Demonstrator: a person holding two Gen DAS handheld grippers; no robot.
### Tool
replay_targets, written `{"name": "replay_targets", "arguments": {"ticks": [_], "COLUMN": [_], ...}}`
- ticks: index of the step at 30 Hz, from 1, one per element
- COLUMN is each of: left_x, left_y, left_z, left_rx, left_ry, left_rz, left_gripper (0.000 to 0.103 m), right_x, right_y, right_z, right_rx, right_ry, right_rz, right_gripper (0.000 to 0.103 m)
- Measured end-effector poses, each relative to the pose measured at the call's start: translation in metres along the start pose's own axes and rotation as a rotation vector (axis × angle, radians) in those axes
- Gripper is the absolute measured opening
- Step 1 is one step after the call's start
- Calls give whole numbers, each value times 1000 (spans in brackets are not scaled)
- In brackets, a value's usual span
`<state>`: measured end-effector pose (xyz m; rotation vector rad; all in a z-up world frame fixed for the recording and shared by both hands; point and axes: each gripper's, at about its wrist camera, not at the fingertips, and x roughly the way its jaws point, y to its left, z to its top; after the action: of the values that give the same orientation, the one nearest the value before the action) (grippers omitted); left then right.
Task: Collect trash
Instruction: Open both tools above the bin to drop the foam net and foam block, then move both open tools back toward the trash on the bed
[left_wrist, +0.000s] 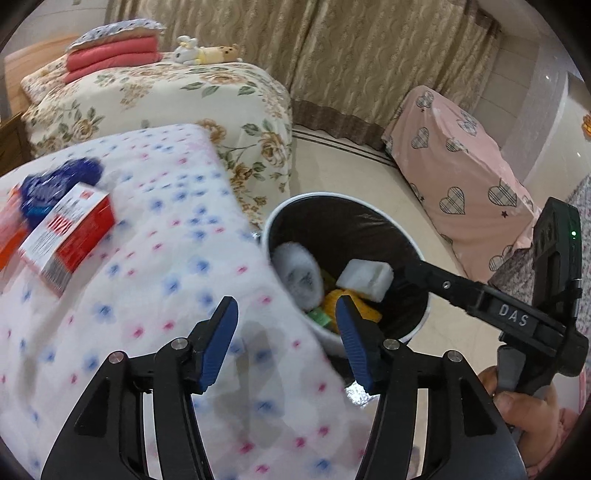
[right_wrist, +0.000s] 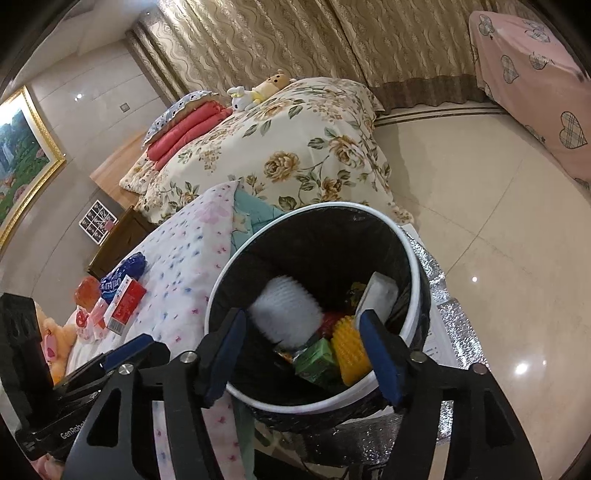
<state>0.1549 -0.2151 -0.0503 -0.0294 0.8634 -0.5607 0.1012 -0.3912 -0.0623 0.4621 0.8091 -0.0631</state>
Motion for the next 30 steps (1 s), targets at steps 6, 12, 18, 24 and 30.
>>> {"name": "replay_targets", "arguments": {"ticks": [6,12,18,24,30], "left_x": [-16,-33,-51,-72,-89], "left_y": [22,43,74,107,133], "left_z": [-12,-26,-40,-53,-64], "left_rx": [-54,-95,-157,-222,-278], "left_ry": [-21,-33,-47,-70,-96], "left_rz": [25,52,95,144,185], "left_gripper": [57,60,61,64,69], "right_x": [1,6,11,19,25], "right_y": [19,42,68,96,120], "right_z": [-9,-19,-28,-35,-42], "right_rx": [-8,-35,-74,-101,-138], "right_ry": [-1,21,49,79,103], "right_rz": [27,57,76,106,126], "right_gripper": [82,90,94,100,101]}}
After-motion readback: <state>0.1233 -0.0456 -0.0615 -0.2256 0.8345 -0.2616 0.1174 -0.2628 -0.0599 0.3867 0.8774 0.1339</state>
